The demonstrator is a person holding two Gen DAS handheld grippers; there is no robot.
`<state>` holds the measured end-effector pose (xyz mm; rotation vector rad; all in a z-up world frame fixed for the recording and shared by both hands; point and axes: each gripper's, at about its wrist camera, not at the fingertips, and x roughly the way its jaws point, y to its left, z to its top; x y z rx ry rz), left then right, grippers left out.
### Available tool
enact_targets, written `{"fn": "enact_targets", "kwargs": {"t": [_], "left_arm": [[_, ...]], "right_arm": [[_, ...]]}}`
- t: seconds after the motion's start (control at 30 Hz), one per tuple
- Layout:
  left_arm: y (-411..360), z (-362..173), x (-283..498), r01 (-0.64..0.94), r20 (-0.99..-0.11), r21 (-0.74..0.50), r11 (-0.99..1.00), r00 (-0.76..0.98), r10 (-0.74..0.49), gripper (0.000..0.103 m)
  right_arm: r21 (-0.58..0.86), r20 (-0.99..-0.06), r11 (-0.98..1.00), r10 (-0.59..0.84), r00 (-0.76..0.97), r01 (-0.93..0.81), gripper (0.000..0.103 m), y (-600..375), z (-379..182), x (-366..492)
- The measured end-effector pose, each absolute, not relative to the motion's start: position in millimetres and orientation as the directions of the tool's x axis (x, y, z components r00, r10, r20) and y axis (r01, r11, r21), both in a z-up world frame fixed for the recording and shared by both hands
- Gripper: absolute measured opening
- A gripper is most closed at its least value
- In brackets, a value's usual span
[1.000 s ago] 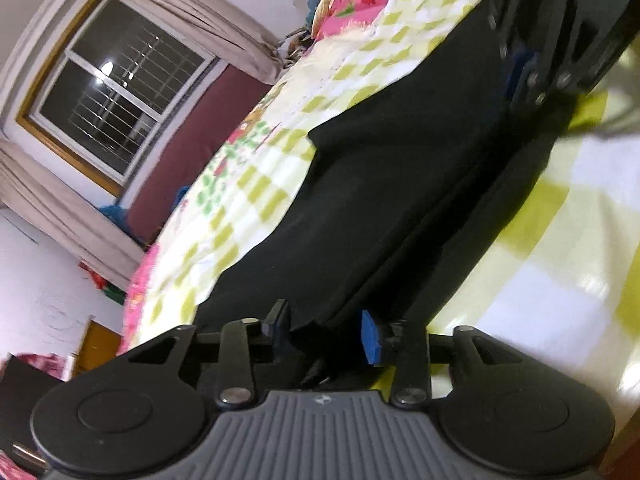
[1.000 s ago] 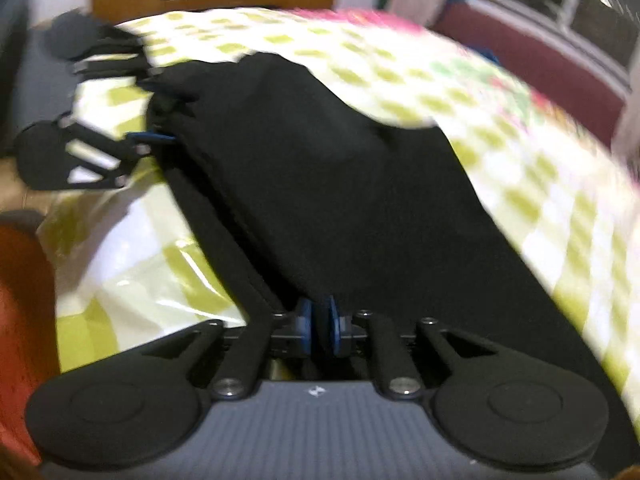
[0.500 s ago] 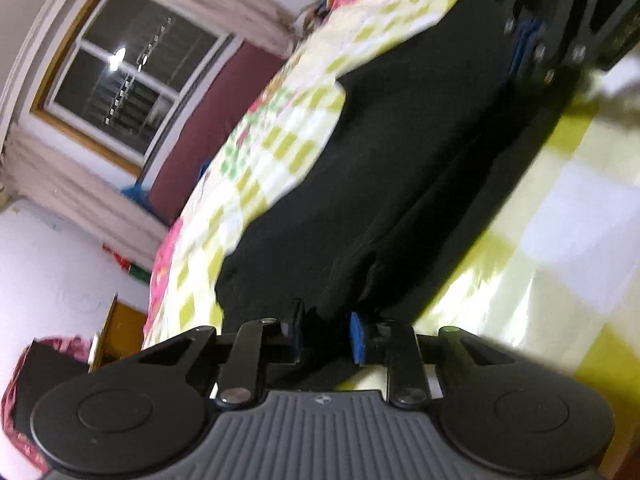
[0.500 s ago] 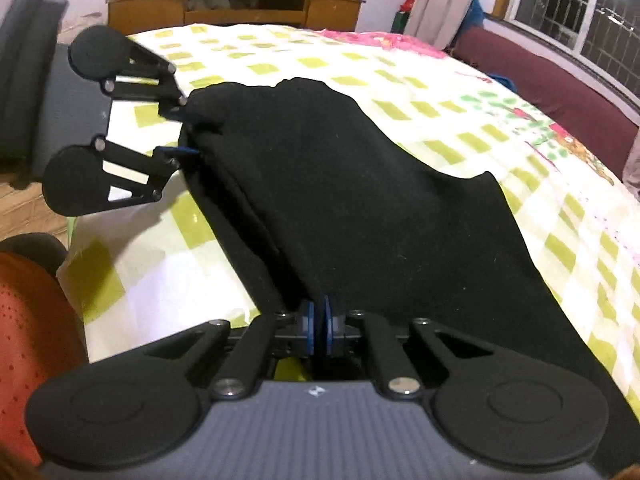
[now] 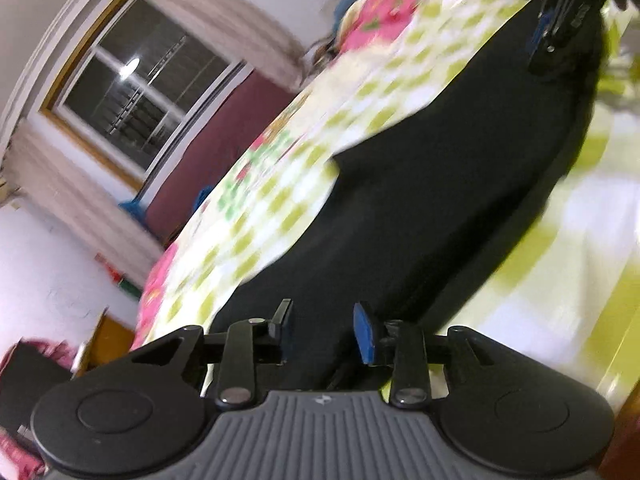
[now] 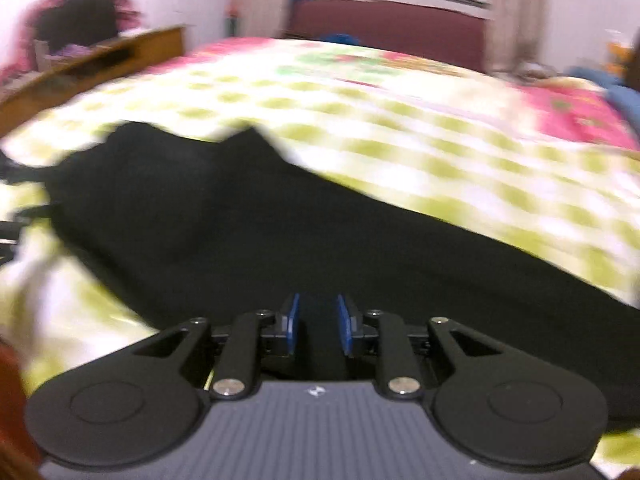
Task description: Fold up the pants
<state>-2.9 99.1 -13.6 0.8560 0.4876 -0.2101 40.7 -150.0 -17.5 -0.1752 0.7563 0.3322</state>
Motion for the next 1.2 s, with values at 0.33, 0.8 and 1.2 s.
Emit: {"fn": "enact_targets", "kwargs": {"t": [0.33,0.8,1.2], "left_arm": [[-38.7,-22.4,23.9,0.583,-0.53,0.495,0.644,0.79,-0.308,0.048],[-77.9,-19.8,26.1,0.716,-0.602,0.504,0.482,0.692,-0.399,0.051],[-91.5,-39.3,24.4,0.799,-0.707,0.44,0.41,0.59,-0.39,0.053]], "right_arm": [[-0.169,-0.746,0.884,0.174,0.643,-0.436,0.028,-208.4,-48.7,36.7],[-0.182,-0.773,0.798,0.246,0.585,-0.575,0.029,-218.8,-43.6,19.0],[-0.032,-0.802,0.875,0.266,0.535,-0.484,0.034,-246.4,-46.3,21.2]]}}
